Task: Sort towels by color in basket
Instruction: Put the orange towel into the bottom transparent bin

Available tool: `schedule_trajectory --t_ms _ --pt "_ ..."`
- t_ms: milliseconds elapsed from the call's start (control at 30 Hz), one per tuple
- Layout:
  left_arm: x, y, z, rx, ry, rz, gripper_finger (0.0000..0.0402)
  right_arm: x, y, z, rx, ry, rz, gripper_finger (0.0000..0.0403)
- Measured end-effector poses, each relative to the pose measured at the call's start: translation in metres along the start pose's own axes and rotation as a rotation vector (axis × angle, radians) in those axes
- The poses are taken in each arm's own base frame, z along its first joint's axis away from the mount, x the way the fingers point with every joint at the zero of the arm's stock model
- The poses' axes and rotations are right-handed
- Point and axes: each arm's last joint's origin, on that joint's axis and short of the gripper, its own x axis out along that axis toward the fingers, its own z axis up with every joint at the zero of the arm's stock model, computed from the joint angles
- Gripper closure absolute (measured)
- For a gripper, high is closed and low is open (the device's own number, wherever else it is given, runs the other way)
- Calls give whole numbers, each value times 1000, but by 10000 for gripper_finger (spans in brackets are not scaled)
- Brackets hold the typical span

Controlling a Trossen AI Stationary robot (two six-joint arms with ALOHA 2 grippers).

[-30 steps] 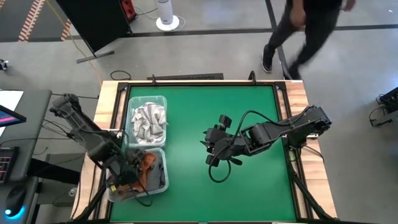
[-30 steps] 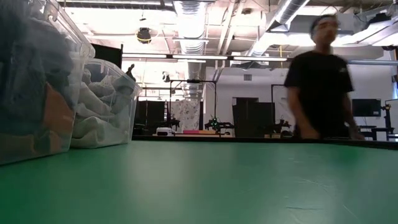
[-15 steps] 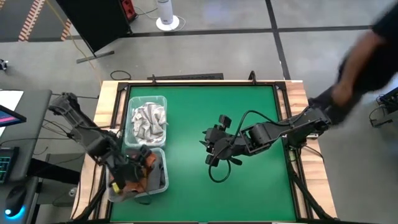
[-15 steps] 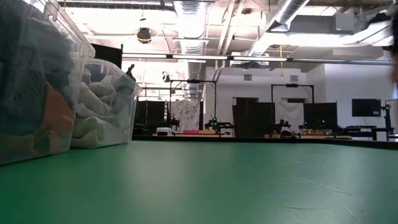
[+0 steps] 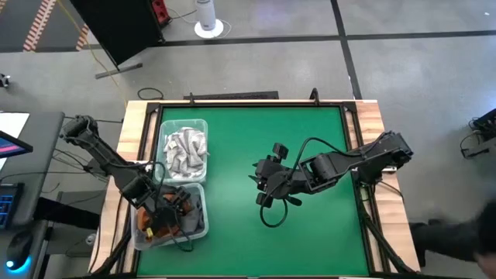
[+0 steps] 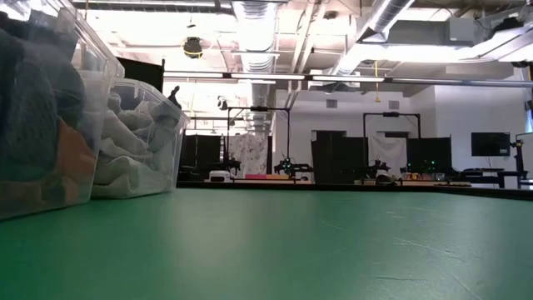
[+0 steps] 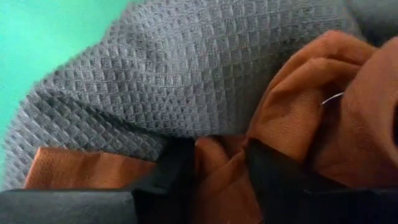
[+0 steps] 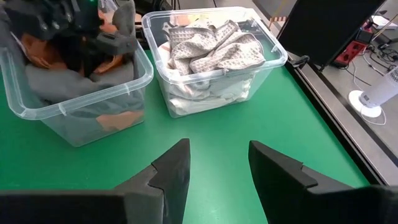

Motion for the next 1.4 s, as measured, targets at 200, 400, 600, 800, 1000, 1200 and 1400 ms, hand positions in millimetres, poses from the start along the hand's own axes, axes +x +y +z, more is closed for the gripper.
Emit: schedule_trajectory --t_ms 200,400,600,800,1000,1200,1400 --pt "-58 7 31 101 -93 55 260 0 -1 0 0 0 -2 211" --pt "-102 12 53 154 -225 110 260 -1 1 0 -3 0 4 211" --pt "-76 7 50 78 -186 -4 260 -3 4 -1 -9 -2 13 211" --pt "-23 -6 19 -33 -66 -161 260 -4 6 -2 -10 -2 16 211" --pt "18 -14 -14 -51 -10 -201 260 -4 6 -2 -9 -2 16 211" --pt "10 -13 -11 -31 -5 -199 260 -3 5 -2 -8 -2 13 211" --pt "-46 -5 24 -54 -89 -125 260 -2 3 -1 -7 -1 7 211"
